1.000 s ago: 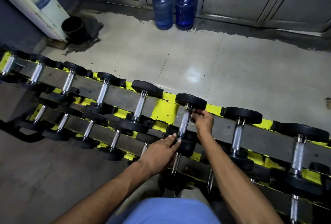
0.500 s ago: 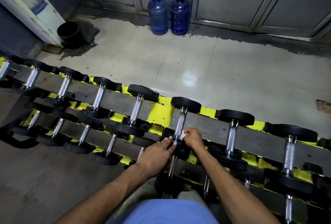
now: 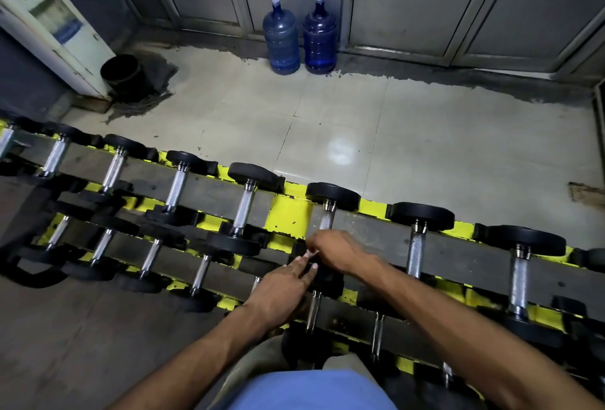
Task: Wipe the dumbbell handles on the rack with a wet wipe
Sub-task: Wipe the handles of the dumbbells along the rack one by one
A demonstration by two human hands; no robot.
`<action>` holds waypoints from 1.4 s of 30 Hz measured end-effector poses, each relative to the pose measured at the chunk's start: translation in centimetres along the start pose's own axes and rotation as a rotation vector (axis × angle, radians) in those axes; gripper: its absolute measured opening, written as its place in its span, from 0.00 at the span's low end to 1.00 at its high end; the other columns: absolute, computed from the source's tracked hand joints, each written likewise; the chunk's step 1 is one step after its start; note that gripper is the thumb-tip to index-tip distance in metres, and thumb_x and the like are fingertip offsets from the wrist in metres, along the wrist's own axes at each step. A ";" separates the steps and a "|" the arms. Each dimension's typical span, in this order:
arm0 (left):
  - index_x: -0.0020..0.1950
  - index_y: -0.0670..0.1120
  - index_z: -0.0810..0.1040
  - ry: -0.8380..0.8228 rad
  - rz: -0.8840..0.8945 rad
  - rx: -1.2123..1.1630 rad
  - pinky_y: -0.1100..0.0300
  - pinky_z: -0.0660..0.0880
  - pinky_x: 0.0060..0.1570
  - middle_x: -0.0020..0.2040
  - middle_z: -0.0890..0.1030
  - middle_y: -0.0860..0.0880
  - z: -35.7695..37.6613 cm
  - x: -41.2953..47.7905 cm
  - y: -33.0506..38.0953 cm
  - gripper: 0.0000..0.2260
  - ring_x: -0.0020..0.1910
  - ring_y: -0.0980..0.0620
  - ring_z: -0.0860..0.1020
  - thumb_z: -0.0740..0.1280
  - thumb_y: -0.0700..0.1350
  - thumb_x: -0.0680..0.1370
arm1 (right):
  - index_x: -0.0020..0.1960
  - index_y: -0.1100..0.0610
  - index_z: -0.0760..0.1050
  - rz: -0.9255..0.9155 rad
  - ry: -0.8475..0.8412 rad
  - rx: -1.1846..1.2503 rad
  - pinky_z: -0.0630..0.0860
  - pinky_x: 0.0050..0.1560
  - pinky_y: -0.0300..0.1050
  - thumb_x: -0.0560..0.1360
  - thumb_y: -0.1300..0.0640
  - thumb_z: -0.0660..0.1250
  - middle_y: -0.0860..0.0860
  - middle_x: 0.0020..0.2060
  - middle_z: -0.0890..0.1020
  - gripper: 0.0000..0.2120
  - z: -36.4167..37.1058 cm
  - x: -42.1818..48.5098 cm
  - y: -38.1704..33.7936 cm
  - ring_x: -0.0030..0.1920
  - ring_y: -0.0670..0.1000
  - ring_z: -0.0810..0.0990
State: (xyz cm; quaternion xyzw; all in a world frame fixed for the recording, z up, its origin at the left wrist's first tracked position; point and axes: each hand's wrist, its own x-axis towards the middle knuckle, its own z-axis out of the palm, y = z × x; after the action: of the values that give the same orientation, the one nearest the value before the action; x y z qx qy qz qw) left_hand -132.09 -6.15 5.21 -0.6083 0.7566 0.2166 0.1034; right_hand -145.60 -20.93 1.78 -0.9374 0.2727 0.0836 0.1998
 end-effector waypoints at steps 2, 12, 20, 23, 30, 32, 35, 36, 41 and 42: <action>0.86 0.45 0.52 -0.008 -0.007 0.000 0.51 0.59 0.80 0.86 0.50 0.40 0.2 0.0 0.0 0.31 0.84 0.43 0.55 0.60 0.42 0.85 | 0.52 0.52 0.80 -0.148 -0.007 -0.234 0.75 0.51 0.52 0.78 0.54 0.66 0.50 0.47 0.81 0.06 -0.1 1.4 -0.3 0.51 0.54 0.77; 0.86 0.49 0.49 -0.048 -0.074 -0.041 0.48 0.63 0.79 0.86 0.46 0.40 0.9 0.0 0.3 0.35 0.85 0.42 0.53 0.62 0.42 0.83 | 0.52 0.55 0.82 -0.055 -0.501 -0.295 0.61 0.75 0.61 0.80 0.54 0.63 0.54 0.51 0.85 0.10 -1.3 5.2 -1.3 0.57 0.56 0.80; 0.87 0.49 0.49 -0.009 -0.053 -0.064 0.51 0.62 0.78 0.86 0.44 0.42 0.3 -0.5 0.2 0.37 0.85 0.45 0.50 0.64 0.43 0.81 | 0.54 0.50 0.80 -0.175 0.045 -0.203 0.71 0.55 0.53 0.78 0.53 0.64 0.52 0.47 0.79 0.09 -1.1 0.6 0.3 0.52 0.56 0.75; 0.87 0.49 0.48 -0.015 -0.042 -0.076 0.51 0.63 0.79 0.86 0.43 0.42 0.4 -0.8 0.1 0.37 0.85 0.46 0.49 0.64 0.44 0.82 | 0.55 0.54 0.75 0.051 0.165 0.041 0.73 0.44 0.49 0.77 0.56 0.66 0.54 0.48 0.76 0.07 1.2 -1.2 0.0 0.50 0.57 0.77; 0.87 0.49 0.49 -0.007 -0.024 -0.087 0.50 0.65 0.78 0.86 0.44 0.42 -0.1 -0.9 0.3 0.37 0.85 0.46 0.50 0.65 0.46 0.82 | 0.38 0.52 0.75 0.718 0.232 0.825 0.68 0.36 0.42 0.71 0.61 0.75 0.47 0.34 0.80 0.10 5.9 -1.8 1.4 0.35 0.47 0.76; 0.87 0.48 0.49 -0.004 -0.018 -0.089 0.52 0.62 0.78 0.86 0.43 0.42 -0.1 -1.0 0.2 0.36 0.85 0.46 0.50 0.65 0.46 0.83 | 0.35 0.54 0.77 0.789 0.210 1.061 0.68 0.36 0.42 0.72 0.64 0.72 0.49 0.32 0.80 0.10 6.3 -1.1 2.0 0.33 0.48 0.74; 0.87 0.49 0.48 -0.009 0.001 -0.091 0.53 0.61 0.79 0.86 0.43 0.42 -0.4 -1.1 0.1 0.36 0.85 0.46 0.50 0.64 0.47 0.83 | 0.41 0.56 0.81 0.876 0.237 1.282 0.73 0.41 0.45 0.74 0.69 0.69 0.54 0.36 0.81 0.09 5.8 0.1 3.8 0.37 0.51 0.77; 0.87 0.49 0.48 -0.010 0.006 -0.087 0.53 0.61 0.79 0.86 0.43 0.43 -0.5 -1.1 0.0 0.36 0.85 0.47 0.50 0.64 0.47 0.83 | 0.41 0.57 0.81 0.900 0.235 1.285 0.75 0.43 0.47 0.73 0.69 0.69 0.55 0.37 0.82 0.09 5.6 0.7 4.6 0.39 0.53 0.79; 0.87 0.50 0.47 -0.027 0.023 -0.077 0.52 0.65 0.77 0.86 0.43 0.44 -0.4 -1.2 -0.3 0.37 0.85 0.47 0.51 0.65 0.48 0.83 | 0.36 0.60 0.79 0.884 0.174 1.055 0.78 0.39 0.48 0.72 0.69 0.68 0.55 0.31 0.82 0.08 3.6 2.3 5.9 0.34 0.54 0.80; 0.87 0.50 0.47 -0.033 0.028 -0.077 0.52 0.65 0.77 0.86 0.43 0.44 -0.3 -1.2 -0.4 0.37 0.85 0.46 0.51 0.65 0.48 0.83 | 0.37 0.59 0.78 0.896 0.176 1.161 0.78 0.38 0.48 0.74 0.71 0.66 0.55 0.31 0.80 0.10 3.2 2.1 5.5 0.33 0.53 0.78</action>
State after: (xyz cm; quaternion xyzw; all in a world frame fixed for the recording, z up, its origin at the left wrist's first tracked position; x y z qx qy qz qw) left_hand -131.42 -5.30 5.94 -0.5977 0.7541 0.2570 0.0893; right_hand -147.00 -24.87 -3.46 -0.4828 0.6448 -0.0761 0.5876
